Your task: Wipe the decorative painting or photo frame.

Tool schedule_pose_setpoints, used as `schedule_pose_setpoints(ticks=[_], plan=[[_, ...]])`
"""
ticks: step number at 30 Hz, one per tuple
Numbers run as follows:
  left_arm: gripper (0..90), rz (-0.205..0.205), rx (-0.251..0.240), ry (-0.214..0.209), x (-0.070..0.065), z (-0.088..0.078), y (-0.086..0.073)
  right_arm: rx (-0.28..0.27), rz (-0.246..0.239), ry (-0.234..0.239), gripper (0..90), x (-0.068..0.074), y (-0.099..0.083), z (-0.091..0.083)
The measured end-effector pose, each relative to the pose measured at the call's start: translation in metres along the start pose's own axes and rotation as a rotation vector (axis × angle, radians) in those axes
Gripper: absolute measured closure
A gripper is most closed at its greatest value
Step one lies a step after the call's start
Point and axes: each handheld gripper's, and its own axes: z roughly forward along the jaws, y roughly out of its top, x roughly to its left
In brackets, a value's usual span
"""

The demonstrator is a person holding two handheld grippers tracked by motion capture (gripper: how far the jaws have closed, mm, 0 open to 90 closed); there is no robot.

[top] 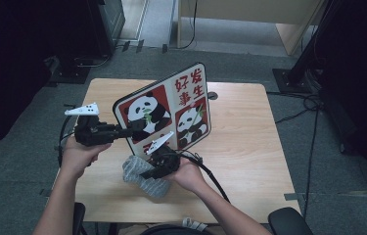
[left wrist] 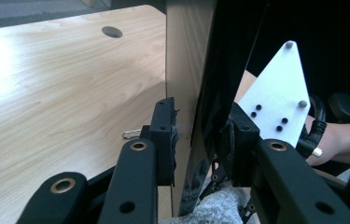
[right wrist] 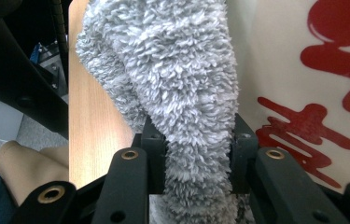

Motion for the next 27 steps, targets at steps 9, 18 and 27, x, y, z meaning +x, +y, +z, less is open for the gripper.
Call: schedule_pose_setpoints(ticks=[9,18,27], plan=[[76.3,0.004,-0.008,0.005,-0.001,0.001,0.000,0.000,-0.003,-0.004,67.7,-0.002,-0.001,0.000],[77.4,0.007,-0.006,0.017,-0.002,0.001,0.001,0.002,-0.017,-0.023,68.3,-0.008,-0.002,-0.008],[77.3,0.003,-0.006,0.024,-0.003,0.001,0.001,0.012,-0.048,-0.025,68.6,-0.004,-0.002,-0.026]])
